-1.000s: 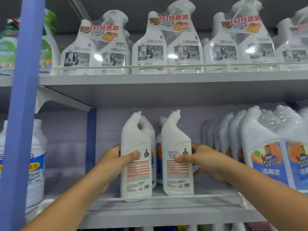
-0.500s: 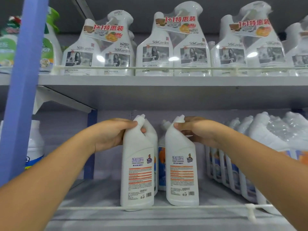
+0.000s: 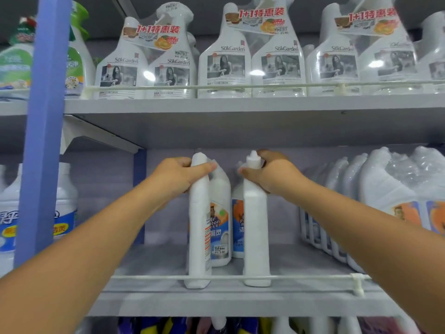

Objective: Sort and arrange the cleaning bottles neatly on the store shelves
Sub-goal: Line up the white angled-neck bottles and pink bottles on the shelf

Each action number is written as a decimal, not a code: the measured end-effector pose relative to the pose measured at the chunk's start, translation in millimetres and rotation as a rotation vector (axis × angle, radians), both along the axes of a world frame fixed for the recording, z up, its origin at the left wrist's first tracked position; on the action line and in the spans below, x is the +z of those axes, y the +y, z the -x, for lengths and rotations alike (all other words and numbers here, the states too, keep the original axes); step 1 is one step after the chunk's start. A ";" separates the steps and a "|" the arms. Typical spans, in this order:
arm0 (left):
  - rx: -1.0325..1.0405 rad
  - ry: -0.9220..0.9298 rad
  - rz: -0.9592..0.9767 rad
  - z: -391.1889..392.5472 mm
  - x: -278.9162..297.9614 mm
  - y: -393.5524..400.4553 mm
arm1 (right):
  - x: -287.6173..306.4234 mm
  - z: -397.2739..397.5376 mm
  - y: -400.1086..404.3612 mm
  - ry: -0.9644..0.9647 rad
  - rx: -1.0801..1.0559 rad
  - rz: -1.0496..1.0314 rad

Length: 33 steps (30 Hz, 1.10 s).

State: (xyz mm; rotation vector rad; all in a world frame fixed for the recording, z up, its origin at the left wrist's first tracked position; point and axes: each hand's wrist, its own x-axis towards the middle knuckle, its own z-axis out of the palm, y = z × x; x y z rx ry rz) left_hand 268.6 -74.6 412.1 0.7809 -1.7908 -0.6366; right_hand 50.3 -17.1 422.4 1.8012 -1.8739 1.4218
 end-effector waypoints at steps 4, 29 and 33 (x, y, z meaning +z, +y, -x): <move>0.224 -0.099 0.156 16.5 -8.6 7.5 | 2.8 -8.4 1.8 0.033 -0.034 -0.042; 0.088 -0.449 0.239 -25.1 -56.8 9.5 | -37.8 46.2 22.3 -0.241 0.373 -0.369; 0.062 -0.412 0.248 -18.0 -57.8 4.3 | -42.0 40.0 17.2 -0.265 0.369 -0.317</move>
